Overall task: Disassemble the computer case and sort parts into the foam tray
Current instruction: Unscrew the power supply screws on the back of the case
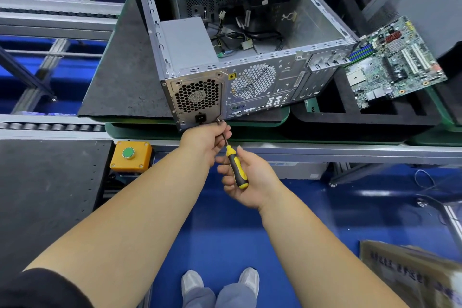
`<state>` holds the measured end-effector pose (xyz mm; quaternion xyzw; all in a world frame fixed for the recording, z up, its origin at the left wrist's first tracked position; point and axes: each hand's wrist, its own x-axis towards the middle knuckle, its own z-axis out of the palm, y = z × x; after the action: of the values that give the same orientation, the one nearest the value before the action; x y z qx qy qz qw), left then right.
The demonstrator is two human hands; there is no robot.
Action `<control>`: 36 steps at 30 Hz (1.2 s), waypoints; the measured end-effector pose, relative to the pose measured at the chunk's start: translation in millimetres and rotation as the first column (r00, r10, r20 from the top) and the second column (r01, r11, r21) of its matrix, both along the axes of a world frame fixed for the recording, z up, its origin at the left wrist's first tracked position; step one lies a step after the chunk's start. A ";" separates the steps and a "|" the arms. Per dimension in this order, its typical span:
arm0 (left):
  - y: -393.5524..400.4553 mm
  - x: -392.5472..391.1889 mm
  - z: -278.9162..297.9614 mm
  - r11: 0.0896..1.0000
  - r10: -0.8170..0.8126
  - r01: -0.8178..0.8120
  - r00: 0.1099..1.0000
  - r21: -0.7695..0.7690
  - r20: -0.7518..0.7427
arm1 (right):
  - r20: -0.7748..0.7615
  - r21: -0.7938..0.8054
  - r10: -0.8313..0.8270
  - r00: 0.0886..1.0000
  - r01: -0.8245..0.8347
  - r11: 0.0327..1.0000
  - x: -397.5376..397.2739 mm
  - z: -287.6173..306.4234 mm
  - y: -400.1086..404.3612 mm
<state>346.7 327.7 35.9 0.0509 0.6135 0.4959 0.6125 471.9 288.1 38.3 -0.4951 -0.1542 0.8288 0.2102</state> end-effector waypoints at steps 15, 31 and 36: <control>-3.9 0.2 -0.9 0.999 -0.023 0.023 1.000 -0.027 0.014 | 0.461 0.231 -0.004 0.887 -0.115 0.966 -11.9 -1.9 0.0; -6.3 0.3 -4.2 0.988 -0.081 0.067 0.992 -0.137 -0.100 | 0.919 0.369 -0.319 0.232 -0.790 0.490 -17.5 -2.0 -13.8; -1.7 1.2 -5.0 0.981 -0.143 0.122 0.979 -0.150 -0.142 | 0.909 0.372 -0.351 0.223 -0.815 0.444 -17.0 -6.4 -13.2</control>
<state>347.9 326.0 30.9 0.0861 0.6871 0.4040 0.5977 455.0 275.0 31.9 -0.6603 -0.7202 0.1747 0.1217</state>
